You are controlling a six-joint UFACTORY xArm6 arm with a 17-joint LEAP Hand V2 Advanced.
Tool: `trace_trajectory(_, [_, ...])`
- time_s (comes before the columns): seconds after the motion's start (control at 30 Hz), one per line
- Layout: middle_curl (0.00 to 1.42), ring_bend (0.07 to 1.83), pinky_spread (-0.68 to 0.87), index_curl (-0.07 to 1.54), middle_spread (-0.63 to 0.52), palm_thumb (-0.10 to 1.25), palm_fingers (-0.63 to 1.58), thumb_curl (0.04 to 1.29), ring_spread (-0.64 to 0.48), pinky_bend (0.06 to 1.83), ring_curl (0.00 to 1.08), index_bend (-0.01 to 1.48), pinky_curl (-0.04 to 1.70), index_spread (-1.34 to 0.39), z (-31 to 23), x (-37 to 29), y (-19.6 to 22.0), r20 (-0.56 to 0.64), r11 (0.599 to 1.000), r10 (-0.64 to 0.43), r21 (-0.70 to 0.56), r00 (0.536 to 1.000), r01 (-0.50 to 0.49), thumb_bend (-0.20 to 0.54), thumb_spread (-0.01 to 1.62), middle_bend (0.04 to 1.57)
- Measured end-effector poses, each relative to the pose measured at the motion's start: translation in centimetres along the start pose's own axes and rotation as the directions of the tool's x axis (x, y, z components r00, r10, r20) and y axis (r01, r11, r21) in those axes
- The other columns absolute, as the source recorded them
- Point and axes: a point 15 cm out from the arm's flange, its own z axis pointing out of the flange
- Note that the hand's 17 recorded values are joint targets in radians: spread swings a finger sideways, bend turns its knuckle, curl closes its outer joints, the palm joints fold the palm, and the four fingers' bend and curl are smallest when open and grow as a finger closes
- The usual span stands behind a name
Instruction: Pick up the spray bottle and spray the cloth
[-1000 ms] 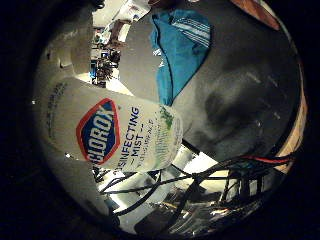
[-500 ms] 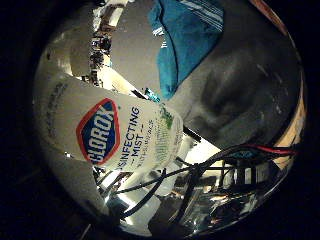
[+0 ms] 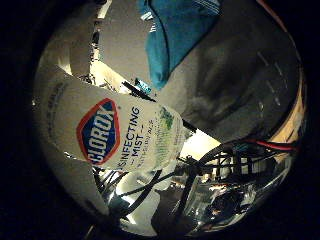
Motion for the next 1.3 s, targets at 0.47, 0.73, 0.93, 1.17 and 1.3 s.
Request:
trace_trajectory(0.47, [0.60,1.42,-0.26,0.70,-0.11,0.93,1.20,0.68,-0.17,1.13,0.57,1.15,0.89,-0.20,-1.4,-1.5,1.5,-0.025,0.998,-0.035,0.045,0.999,0.036,-0.012,1.14,1.32])
trace_trajectory(0.73, [0.60,1.42,-0.27,0.70,-0.11,0.92,1.20,0.69,-0.17,1.12,0.57,1.14,0.89,-0.20,-1.7,-2.8,2.2,-0.051,0.997,-0.052,0.063,0.997,0.055,-0.012,1.13,1.32])
trace_trajectory(0.93, [0.60,1.42,-0.26,0.70,-0.11,0.92,1.21,0.70,-0.17,1.12,0.57,1.14,0.90,-0.20,-0.6,-1.3,1.2,-0.052,1.000,-0.021,0.022,0.998,0.022,-0.012,1.12,1.32])
trace_trajectory(1.17, [0.60,1.42,-0.26,0.70,-0.11,0.91,1.20,0.70,-0.17,1.13,0.57,1.14,0.90,-0.20,-0.1,-0.2,0.4,-0.037,1.000,0.000,0.002,0.999,0.000,-0.012,1.13,1.32])
trace_trajectory(1.3, [0.60,1.42,-0.26,0.70,-0.11,0.91,1.20,0.70,-0.17,1.13,0.57,1.14,0.91,-0.20,-0.1,-0.2,0.4,-0.034,1.000,-0.005,0.004,0.999,0.005,-0.012,1.13,1.32])
